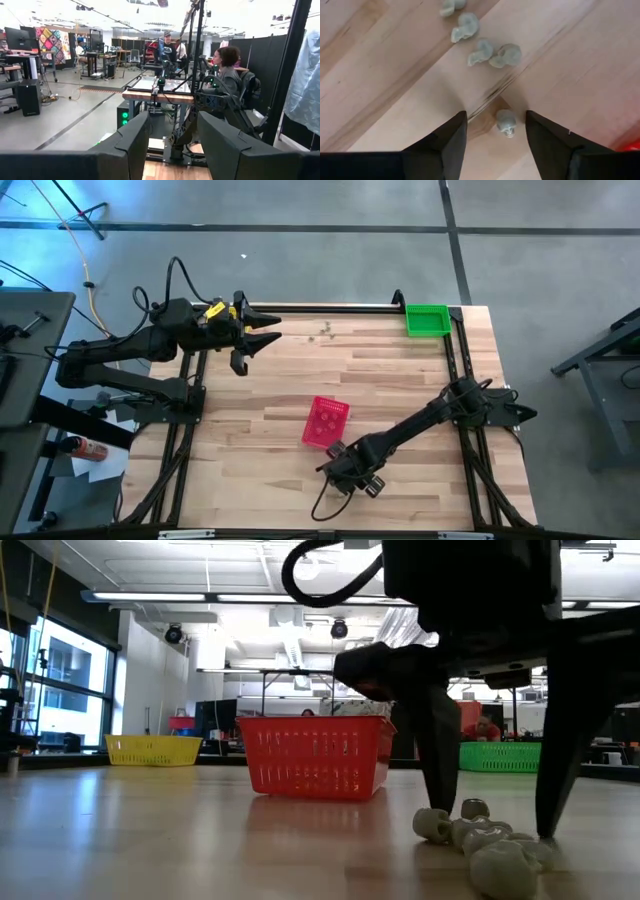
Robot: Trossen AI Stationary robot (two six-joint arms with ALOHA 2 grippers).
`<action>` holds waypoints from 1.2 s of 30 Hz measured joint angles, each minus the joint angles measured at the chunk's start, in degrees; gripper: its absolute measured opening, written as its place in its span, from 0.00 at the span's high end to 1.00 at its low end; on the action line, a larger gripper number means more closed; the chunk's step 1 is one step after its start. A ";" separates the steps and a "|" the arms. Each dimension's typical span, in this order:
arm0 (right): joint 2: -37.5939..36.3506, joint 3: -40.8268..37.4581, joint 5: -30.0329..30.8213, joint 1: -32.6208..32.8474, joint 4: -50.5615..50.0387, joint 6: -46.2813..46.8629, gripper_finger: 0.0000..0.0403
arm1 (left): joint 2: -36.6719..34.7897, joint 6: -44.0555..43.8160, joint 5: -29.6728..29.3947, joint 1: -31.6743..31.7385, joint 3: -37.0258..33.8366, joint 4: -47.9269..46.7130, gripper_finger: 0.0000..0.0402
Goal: Sort Halloween decoration
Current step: Put the white skull toy into the green bin
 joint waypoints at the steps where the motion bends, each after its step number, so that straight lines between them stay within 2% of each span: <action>1: -0.08 -0.40 -0.05 0.00 0.31 0.00 0.54 | 0.00 0.00 0.00 0.00 0.00 -0.02 0.62; 7: -0.31 -1.65 -0.26 -0.05 2.56 0.92 0.64 | 0.00 0.00 0.00 0.02 0.00 -0.06 0.62; 16: -0.20 -1.71 -0.26 -0.35 2.72 0.48 0.72 | 0.00 -0.03 0.00 0.00 0.00 -0.11 0.62; 28: -0.09 -1.73 -0.17 -0.35 2.81 0.64 0.88 | 0.00 -0.04 0.00 -0.01 0.00 -0.11 0.62; 36: -0.07 -1.73 0.01 -0.35 2.78 0.65 0.91 | 0.00 -0.07 0.00 -0.01 0.00 -0.28 0.62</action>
